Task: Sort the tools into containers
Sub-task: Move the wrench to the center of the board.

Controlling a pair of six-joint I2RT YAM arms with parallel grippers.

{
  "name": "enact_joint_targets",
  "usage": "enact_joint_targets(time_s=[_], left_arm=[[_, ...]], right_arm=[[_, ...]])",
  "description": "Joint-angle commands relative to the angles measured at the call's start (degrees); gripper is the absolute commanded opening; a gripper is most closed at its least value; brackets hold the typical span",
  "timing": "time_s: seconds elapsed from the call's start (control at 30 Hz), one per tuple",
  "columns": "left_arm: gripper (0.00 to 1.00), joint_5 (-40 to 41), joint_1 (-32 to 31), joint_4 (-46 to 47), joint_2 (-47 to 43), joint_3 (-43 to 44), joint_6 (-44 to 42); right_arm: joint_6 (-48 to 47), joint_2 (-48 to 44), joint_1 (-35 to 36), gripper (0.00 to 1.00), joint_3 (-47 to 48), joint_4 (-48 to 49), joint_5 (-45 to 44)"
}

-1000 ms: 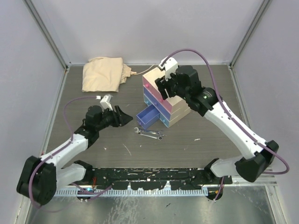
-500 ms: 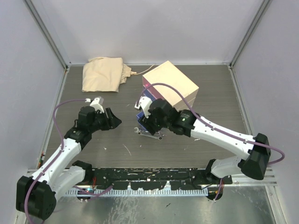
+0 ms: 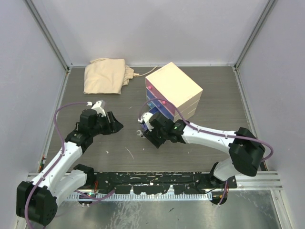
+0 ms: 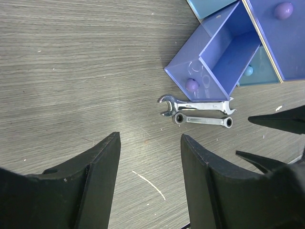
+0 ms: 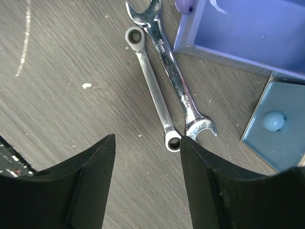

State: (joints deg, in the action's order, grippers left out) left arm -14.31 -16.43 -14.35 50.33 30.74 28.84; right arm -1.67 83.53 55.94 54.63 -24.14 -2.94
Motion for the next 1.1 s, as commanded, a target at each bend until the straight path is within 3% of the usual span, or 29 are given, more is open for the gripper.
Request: enact_joint_targets(time_s=[0.0,0.8,1.07], left_arm=[[0.54,-0.78,0.33,1.03,-0.45,2.22,-0.42],[0.55,-3.05,0.26,3.97,1.77,1.53,1.55],[0.55,-3.54,0.31,4.49,2.17,1.69,1.96]], right_arm=[[0.82,1.01,-1.62,0.61,-1.62,6.95,0.61],[3.52,4.19,-4.7,0.62,-6.0,4.81,1.0],[4.13,6.07,-4.7,0.58,-7.5,6.45,1.65]])
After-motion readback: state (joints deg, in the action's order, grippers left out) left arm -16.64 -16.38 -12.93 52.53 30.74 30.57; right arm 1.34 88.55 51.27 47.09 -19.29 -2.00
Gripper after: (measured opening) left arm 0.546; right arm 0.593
